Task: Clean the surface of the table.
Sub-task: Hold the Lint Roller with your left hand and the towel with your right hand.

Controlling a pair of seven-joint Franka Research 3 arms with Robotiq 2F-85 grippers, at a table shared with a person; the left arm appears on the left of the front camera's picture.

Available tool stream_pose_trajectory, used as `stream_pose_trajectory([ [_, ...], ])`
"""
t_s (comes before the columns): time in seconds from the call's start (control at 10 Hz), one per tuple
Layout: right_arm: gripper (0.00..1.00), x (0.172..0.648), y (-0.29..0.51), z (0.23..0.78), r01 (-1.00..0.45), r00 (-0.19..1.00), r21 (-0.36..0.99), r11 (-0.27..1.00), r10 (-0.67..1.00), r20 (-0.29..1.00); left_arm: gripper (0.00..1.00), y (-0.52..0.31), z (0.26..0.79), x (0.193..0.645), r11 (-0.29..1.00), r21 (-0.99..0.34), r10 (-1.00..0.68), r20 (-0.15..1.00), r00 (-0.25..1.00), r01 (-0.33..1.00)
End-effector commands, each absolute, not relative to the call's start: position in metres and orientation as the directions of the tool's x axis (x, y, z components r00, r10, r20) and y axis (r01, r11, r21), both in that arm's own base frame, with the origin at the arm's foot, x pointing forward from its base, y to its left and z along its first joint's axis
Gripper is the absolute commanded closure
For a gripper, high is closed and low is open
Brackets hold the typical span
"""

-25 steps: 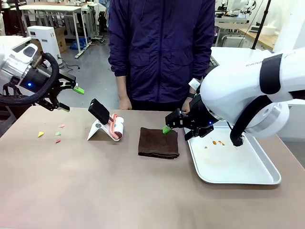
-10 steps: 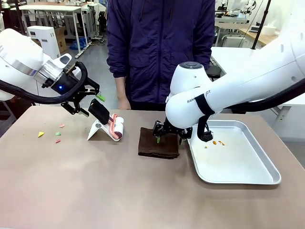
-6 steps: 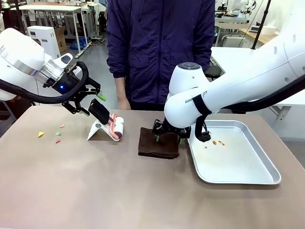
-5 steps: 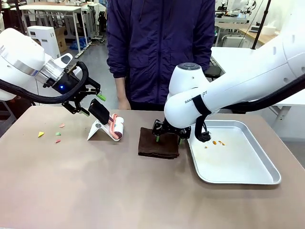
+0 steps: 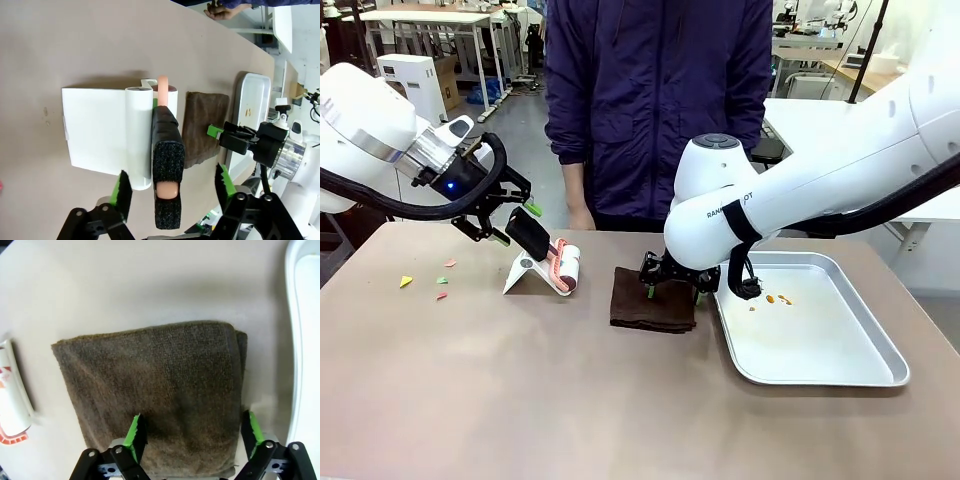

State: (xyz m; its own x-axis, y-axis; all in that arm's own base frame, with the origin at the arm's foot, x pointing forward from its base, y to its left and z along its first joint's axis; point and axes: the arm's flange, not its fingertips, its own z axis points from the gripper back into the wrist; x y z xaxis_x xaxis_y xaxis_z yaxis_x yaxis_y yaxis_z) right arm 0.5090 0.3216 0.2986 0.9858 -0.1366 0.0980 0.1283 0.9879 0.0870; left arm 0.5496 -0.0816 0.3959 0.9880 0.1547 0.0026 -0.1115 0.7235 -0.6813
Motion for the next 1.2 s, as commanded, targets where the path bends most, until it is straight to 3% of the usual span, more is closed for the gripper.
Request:
stream_pose_trajectory([
  [0.0,0.6,0.5105,0.3269,0.2986,0.164,0.98,0.096,0.982,-0.173,0.096,0.78,-0.0845,0.3978,0.5524,0.741,-0.662,0.154,0.003,0.988,-0.114],
  [0.1,1.0,0.5103,0.3271,0.2981,0.165,0.98,0.098,0.981,-0.174,0.095,1.0,-0.0846,0.3979,0.5524,0.74,-0.664,0.153,0.008,0.988,-0.109],
  [0.2,0.63,0.51,0.3272,0.2979,0.165,0.981,0.098,0.981,-0.174,0.092,1.0,-0.0844,0.3982,0.5516,0.74,-0.664,0.15,0.013,0.989,-0.103],
  [0.3,1.0,0.5096,0.327,0.2977,0.163,0.981,0.096,0.982,-0.172,0.089,1.0,-0.0831,0.3975,0.5523,0.736,-0.667,0.153,0.005,0.988,-0.111],
  [0.4,0.86,0.5091,0.3269,0.2976,0.16,0.982,0.094,0.983,-0.168,0.086,0.96,-0.0831,0.3978,0.552,0.736,-0.668,0.152,0.007,0.988,-0.108],
  [0.5,1.0,0.5092,0.3274,0.296,0.159,0.983,0.096,0.983,-0.167,0.082,1.0,-0.0838,0.3982,0.552,0.736,-0.668,0.152,0.01,0.988,-0.107],
  [1.1,1.0,0.509,0.3265,0.2929,0.169,0.983,0.125,0.978,-0.176,0.055,1.0,-0.0845,0.4009,0.5509,0.735,-0.671,0.15,0.026,0.988,-0.094],
])
